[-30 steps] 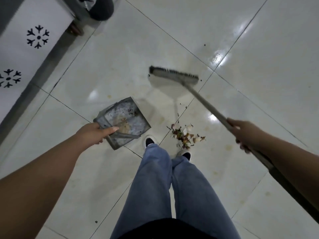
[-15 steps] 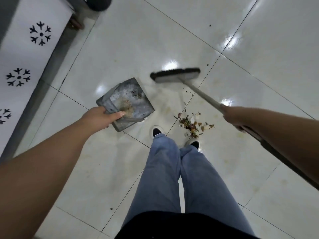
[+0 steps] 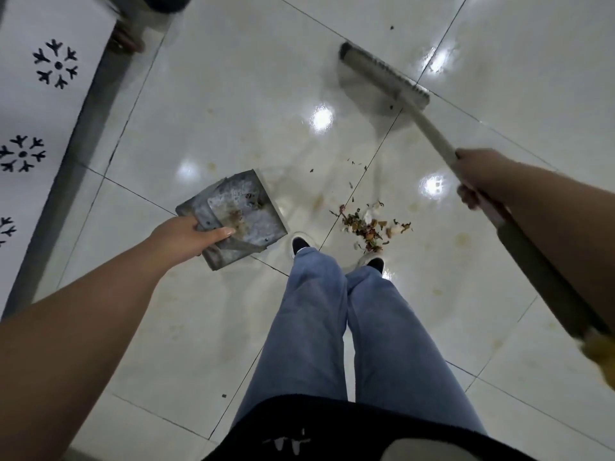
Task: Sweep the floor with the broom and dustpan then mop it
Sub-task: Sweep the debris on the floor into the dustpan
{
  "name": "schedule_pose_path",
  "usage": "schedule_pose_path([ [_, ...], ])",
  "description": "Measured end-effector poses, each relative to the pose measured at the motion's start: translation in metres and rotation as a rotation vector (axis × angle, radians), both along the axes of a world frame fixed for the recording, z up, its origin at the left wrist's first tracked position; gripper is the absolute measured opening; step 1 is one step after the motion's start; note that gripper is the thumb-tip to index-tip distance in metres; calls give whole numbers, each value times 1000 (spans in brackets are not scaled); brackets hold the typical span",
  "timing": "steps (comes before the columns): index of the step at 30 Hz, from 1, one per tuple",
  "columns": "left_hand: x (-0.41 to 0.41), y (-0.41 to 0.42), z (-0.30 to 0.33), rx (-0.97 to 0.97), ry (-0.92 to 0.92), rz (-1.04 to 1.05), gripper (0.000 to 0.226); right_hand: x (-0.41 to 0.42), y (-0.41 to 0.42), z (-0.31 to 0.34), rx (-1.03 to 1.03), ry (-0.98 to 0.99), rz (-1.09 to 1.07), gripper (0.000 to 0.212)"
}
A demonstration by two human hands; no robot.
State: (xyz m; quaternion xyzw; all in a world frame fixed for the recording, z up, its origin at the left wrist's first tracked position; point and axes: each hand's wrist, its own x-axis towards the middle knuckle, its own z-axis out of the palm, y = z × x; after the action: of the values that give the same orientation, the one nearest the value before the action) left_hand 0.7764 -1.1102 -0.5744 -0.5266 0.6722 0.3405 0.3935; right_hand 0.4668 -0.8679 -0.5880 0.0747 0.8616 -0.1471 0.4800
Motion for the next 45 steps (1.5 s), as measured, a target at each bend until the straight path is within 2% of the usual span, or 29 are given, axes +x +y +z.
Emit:
schedule_pose_path([
  [2,-2,1,1,-9,-4,2,35,-3,-14,-13,-3,-52,-83,22],
  [4,-4,1,-1,-13,10,17,33,5,-14,-22,62,-126,-26,20],
  [7,-10,3,-2,-21,39,30,35,41,13,-23,82,-209,77,4],
  [9,-14,4,0,-27,65,41,33,70,44,-14,94,-284,162,11],
  [12,-16,6,-1,-5,95,89,33,89,81,11,170,-352,226,40],
  [13,-16,7,-2,-1,93,85,34,87,89,19,184,-347,232,44],
  [18,-11,3,-5,-13,67,62,43,68,89,43,158,-193,287,47],
  [21,-10,-1,-3,-33,54,52,49,58,52,33,122,-84,510,49],
  [24,-6,-5,0,-49,59,58,45,48,0,0,98,5,711,50],
  [28,2,-13,3,-71,60,60,45,53,-43,-31,165,-25,782,53],
  [33,-5,-25,10,-85,54,13,41,65,11,-16,235,-103,866,59],
  [37,-6,-28,11,-94,47,-26,47,63,72,13,380,-141,876,59],
  [39,-9,-24,9,-77,76,-16,44,64,97,23,421,-138,815,56],
  [42,-13,-14,2,-32,134,-1,35,73,131,39,391,-179,565,49],
  [45,-16,-4,-4,17,149,5,30,95,151,61,300,-235,228,45],
])
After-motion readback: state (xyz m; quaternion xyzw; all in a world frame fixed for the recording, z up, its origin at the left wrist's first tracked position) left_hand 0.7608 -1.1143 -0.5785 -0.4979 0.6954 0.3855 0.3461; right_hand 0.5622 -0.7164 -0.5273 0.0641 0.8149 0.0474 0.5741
